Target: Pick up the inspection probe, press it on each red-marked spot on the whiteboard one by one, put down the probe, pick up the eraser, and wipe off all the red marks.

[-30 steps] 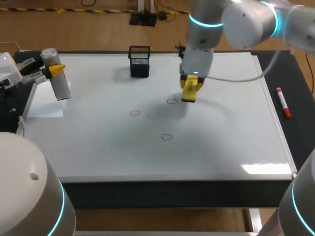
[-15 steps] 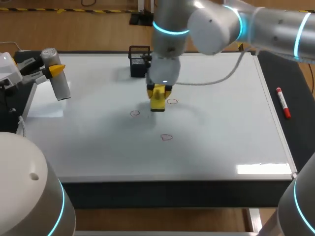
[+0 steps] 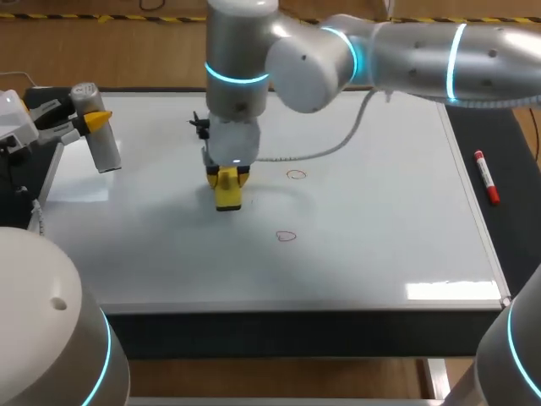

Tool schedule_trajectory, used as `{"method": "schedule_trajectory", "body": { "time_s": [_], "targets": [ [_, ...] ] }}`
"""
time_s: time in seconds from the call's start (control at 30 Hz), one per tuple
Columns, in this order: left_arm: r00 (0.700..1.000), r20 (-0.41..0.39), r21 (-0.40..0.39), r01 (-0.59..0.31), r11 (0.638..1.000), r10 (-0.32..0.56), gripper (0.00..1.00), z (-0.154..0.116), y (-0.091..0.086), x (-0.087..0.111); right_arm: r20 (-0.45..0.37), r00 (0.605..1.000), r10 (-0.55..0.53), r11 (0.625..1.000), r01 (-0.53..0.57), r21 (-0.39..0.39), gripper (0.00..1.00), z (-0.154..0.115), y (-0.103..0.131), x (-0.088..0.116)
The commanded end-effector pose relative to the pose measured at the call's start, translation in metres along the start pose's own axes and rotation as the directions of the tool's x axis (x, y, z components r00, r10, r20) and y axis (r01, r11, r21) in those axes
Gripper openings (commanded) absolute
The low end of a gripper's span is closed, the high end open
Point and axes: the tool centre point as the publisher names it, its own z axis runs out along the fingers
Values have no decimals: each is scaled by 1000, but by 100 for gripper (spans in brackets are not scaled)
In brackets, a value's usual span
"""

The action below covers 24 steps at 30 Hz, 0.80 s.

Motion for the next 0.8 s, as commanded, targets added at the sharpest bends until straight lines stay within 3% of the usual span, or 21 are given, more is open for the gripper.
{"method": "schedule_trajectory", "body": {
  "time_s": [0.03,0.33,0.8],
  "targets": [
    [1000,0,0,-1,1000,1,0,0,-1,0,-41,999,-2,1000,2,-3,0,9,-8,-17],
    [1000,0,0,-1,1000,1,0,0,-1,0,-51,998,-23,1000,24,12,0,19,-10,-26],
    [1000,0,0,-1,1000,1,0,0,-1,0,-50,999,0,1000,0,8,0,28,-14,-10]
  ]
}}
